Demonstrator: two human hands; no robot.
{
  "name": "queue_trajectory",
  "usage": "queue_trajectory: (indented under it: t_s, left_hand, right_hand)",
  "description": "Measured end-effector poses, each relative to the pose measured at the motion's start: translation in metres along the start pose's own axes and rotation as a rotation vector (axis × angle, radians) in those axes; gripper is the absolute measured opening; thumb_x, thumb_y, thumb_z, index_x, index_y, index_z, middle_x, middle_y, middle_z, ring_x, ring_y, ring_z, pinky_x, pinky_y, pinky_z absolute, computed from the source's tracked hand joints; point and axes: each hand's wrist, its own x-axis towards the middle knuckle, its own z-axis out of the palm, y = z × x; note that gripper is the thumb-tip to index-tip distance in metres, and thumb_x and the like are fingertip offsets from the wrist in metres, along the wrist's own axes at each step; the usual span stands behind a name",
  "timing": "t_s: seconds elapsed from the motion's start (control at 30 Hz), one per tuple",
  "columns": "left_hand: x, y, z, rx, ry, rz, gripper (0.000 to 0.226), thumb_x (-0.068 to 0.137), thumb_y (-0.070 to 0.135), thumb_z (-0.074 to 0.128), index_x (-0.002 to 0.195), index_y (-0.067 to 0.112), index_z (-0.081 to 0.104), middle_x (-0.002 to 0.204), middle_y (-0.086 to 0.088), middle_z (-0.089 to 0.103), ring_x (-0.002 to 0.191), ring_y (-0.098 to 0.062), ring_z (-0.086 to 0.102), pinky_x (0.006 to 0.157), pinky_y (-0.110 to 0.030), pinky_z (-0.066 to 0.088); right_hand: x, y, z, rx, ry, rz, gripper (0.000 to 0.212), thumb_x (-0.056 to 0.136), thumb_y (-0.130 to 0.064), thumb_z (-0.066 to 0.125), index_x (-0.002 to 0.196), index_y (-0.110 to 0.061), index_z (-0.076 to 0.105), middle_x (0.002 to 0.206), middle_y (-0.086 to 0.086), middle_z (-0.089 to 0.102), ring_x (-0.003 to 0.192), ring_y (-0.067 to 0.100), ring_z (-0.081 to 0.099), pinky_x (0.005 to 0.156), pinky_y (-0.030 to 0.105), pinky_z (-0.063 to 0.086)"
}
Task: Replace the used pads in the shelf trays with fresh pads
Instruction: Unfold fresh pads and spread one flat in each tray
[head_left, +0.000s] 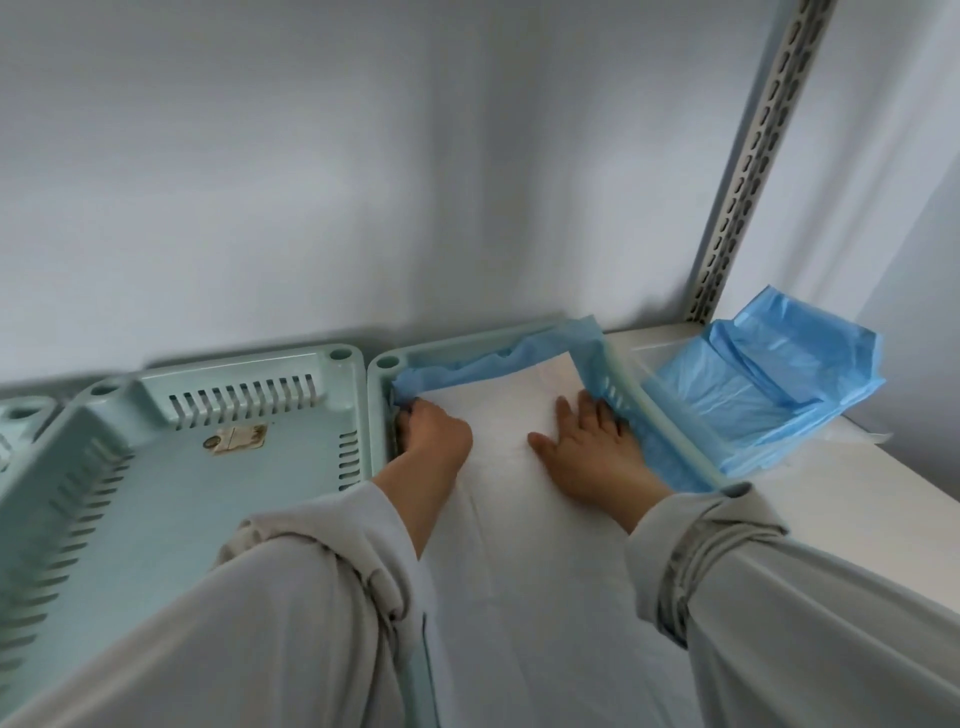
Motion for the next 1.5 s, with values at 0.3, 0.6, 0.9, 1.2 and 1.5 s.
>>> queue_trajectory:
  t_s: [0.3, 0.6, 0.9, 1.2, 1.5]
  left_hand:
    - [0.019, -0.012, 0.009, 0.28, -0.086, 0.207, 0.1, 0.087, 0.066, 0.039, 0.151, 0.007, -0.01, 0.158, -0.018, -0.015, 0.147, -0.031, -0.012, 0.119, -0.044, 0.0]
    - [0.025, -0.017, 0.019, 0.314, -0.202, 0.167, 0.123, 0.071, 0.084, 0.039, 0.146, 0.012, -0.028, 0.153, -0.013, -0.033, 0.144, -0.029, -0.026, 0.118, -0.044, -0.011]
    - [0.027, -0.016, 0.02, 0.354, -0.194, 0.162, 0.125, 0.068, 0.087, 0.037, 0.146, 0.015, -0.03, 0.152, -0.012, -0.035, 0.143, -0.029, -0.029, 0.117, -0.045, -0.014]
    - [-0.035, 0.011, 0.017, 0.291, -0.223, 0.196, 0.098, 0.081, 0.077, 0.033, 0.15, 0.029, -0.017, 0.158, -0.007, -0.023, 0.146, -0.036, -0.015, 0.113, -0.065, 0.002]
    - [-0.062, -0.018, 0.045, 0.334, -0.272, 0.252, 0.118, 0.068, 0.086, 0.042, 0.144, 0.033, -0.031, 0.149, -0.004, -0.042, 0.139, -0.032, -0.034, 0.11, -0.059, -0.018]
  right_hand:
    - [0.033, -0.026, -0.016, -0.153, 0.026, -0.341, 0.063, 0.099, -0.049, 0.028, 0.152, -0.02, 0.011, 0.16, 0.006, 0.007, 0.148, 0.022, 0.004, 0.12, 0.041, 0.008]
    - [0.044, 0.005, 0.004, 0.044, 0.086, -0.17, 0.064, 0.1, -0.05, 0.021, 0.153, -0.019, 0.006, 0.161, -0.003, 0.003, 0.148, 0.013, 0.002, 0.121, 0.035, 0.002]
    - [0.046, 0.004, -0.003, 0.013, -0.015, -0.115, 0.063, 0.101, -0.047, 0.017, 0.153, -0.018, -0.005, 0.16, -0.003, -0.012, 0.148, 0.017, -0.01, 0.119, 0.035, -0.006]
    - [-0.009, -0.009, -0.024, -0.142, 0.003, -0.255, 0.064, 0.099, -0.053, 0.018, 0.153, -0.023, 0.0, 0.161, 0.003, -0.008, 0.148, 0.021, -0.009, 0.12, 0.042, -0.001]
    - [-0.058, 0.018, 0.027, -0.014, 0.141, -0.054, 0.062, 0.097, -0.055, 0.021, 0.152, -0.031, 0.006, 0.161, -0.003, -0.001, 0.149, 0.017, -0.003, 0.12, 0.044, -0.003]
